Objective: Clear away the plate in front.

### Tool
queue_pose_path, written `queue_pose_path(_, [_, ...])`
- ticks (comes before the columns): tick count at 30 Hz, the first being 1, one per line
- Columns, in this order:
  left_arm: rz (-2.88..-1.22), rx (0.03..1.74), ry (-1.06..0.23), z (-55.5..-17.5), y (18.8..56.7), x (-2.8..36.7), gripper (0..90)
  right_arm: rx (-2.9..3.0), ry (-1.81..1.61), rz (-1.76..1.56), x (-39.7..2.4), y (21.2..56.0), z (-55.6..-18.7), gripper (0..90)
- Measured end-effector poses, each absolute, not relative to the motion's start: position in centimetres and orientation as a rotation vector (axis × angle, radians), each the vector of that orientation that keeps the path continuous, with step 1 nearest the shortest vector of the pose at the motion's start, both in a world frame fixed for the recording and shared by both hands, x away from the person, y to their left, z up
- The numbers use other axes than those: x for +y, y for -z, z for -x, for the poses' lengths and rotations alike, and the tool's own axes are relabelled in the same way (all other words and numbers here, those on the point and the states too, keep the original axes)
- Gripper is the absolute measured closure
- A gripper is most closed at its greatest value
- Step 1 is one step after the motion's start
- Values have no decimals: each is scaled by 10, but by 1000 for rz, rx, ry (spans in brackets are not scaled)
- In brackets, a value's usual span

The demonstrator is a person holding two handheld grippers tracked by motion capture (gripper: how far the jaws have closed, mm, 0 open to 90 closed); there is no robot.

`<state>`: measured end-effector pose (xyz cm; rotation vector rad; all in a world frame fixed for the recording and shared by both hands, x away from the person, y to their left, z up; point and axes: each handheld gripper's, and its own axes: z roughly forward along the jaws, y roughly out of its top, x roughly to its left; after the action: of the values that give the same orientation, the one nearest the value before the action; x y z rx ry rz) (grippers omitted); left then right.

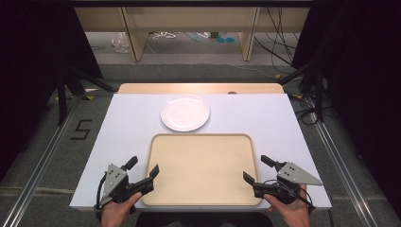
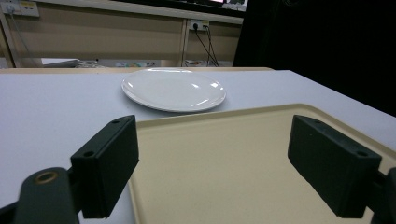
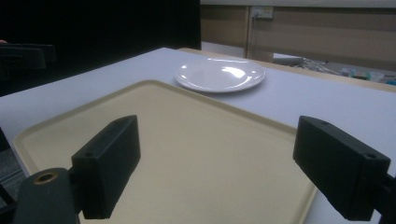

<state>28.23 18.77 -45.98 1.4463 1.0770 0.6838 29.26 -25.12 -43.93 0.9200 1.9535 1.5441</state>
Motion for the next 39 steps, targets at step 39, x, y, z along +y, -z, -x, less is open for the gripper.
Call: queue_pose_path(39, [-1459, 1035, -474, -311, 431, 147, 158, 1960, -1563, -938, -252, 437, -291, 167])
